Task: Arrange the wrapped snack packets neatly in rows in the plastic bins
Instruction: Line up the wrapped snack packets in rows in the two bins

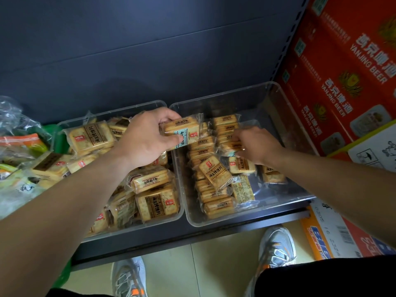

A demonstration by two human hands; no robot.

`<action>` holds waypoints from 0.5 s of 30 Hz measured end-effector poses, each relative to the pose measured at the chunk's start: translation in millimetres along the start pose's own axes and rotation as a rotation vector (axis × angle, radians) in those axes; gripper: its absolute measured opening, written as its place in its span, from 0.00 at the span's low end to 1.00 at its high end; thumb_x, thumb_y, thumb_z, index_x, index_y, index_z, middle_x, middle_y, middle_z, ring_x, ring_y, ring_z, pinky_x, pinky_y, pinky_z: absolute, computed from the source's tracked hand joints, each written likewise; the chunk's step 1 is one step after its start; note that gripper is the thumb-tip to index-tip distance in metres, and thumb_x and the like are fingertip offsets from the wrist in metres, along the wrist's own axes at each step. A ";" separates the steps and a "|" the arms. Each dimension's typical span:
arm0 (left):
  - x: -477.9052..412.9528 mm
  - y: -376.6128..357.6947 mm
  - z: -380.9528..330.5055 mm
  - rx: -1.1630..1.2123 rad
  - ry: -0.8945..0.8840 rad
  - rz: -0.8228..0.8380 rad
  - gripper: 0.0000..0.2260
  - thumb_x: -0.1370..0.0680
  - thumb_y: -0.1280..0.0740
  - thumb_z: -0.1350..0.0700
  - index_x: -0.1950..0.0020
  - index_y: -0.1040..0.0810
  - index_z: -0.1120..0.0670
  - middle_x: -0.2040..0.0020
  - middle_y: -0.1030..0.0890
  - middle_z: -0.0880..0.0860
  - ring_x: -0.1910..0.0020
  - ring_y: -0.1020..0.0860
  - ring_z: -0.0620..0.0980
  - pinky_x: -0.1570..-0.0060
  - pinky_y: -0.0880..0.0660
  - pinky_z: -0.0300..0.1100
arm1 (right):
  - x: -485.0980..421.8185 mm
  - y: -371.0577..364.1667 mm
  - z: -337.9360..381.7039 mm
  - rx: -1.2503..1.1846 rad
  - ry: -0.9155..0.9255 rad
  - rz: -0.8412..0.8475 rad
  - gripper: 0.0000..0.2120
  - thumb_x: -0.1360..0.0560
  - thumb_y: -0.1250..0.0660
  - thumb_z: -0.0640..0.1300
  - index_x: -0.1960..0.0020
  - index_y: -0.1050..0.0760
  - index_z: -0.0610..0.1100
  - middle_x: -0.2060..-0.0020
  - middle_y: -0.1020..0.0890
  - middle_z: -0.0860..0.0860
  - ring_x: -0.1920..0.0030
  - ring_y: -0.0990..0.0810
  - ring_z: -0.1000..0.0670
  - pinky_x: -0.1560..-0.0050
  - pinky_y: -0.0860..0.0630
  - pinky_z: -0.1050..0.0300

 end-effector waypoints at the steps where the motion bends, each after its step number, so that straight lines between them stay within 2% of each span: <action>1: 0.3 -0.7 0.3 -0.002 0.005 0.002 0.19 0.25 0.24 0.54 0.35 0.23 0.46 0.50 0.19 0.39 0.53 0.21 0.34 0.58 0.30 0.22 | -1.3 -2.3 2.5 -0.038 0.018 0.011 0.18 0.26 0.25 0.52 0.38 0.22 0.50 0.42 0.18 0.48 0.44 0.19 0.44 0.45 0.21 0.48; 3: 0.8 -2.0 0.5 0.002 0.011 0.006 0.19 0.24 0.24 0.54 0.35 0.23 0.46 0.48 0.19 0.41 0.53 0.20 0.36 0.60 0.29 0.23 | -2.8 -6.4 1.4 -0.125 0.018 0.019 0.18 0.24 0.28 0.56 0.39 0.20 0.48 0.42 0.18 0.48 0.45 0.19 0.45 0.45 0.20 0.46; 5: 0.6 -3.5 0.4 0.004 0.012 0.011 0.20 0.24 0.24 0.54 0.34 0.23 0.46 0.47 0.19 0.41 0.53 0.20 0.36 0.61 0.28 0.23 | -3.7 -8.2 -6.5 -0.220 -0.016 -0.013 0.13 0.23 0.28 0.52 0.41 0.18 0.47 0.43 0.17 0.48 0.46 0.18 0.47 0.44 0.20 0.48; 8: -0.8 -6.9 -1.1 0.014 0.010 0.017 0.20 0.24 0.24 0.54 0.34 0.23 0.46 0.46 0.19 0.42 0.52 0.20 0.37 0.58 0.29 0.25 | -4.2 -7.4 -17.3 -0.266 -0.089 -0.088 0.05 0.25 0.24 0.47 0.51 0.19 0.49 0.49 0.16 0.49 0.50 0.18 0.48 0.45 0.20 0.50; 10: -1.9 -9.8 -3.0 0.021 0.004 0.026 0.19 0.24 0.24 0.54 0.35 0.23 0.46 0.46 0.19 0.42 0.52 0.20 0.37 0.56 0.30 0.26 | -6.5 -8.9 -16.4 -0.285 -0.108 -0.107 0.07 0.26 0.23 0.46 0.57 0.22 0.49 0.52 0.17 0.50 0.52 0.19 0.49 0.47 0.20 0.50; 15: -6.4 -19.4 -11.3 0.019 -0.009 0.035 0.17 0.25 0.24 0.53 0.38 0.22 0.44 0.46 0.18 0.42 0.51 0.20 0.38 0.56 0.31 0.26 | -10.7 -13.6 -8.0 -0.333 -0.080 -0.100 0.05 0.25 0.25 0.46 0.54 0.20 0.47 0.53 0.18 0.49 0.52 0.19 0.48 0.49 0.20 0.50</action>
Point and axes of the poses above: each hand's wrist, its own x-axis away from the middle knuckle, its own y-axis out of the back of the hand, z = x × y, the point moved 1 cm from there along -x, towards the middle knuckle
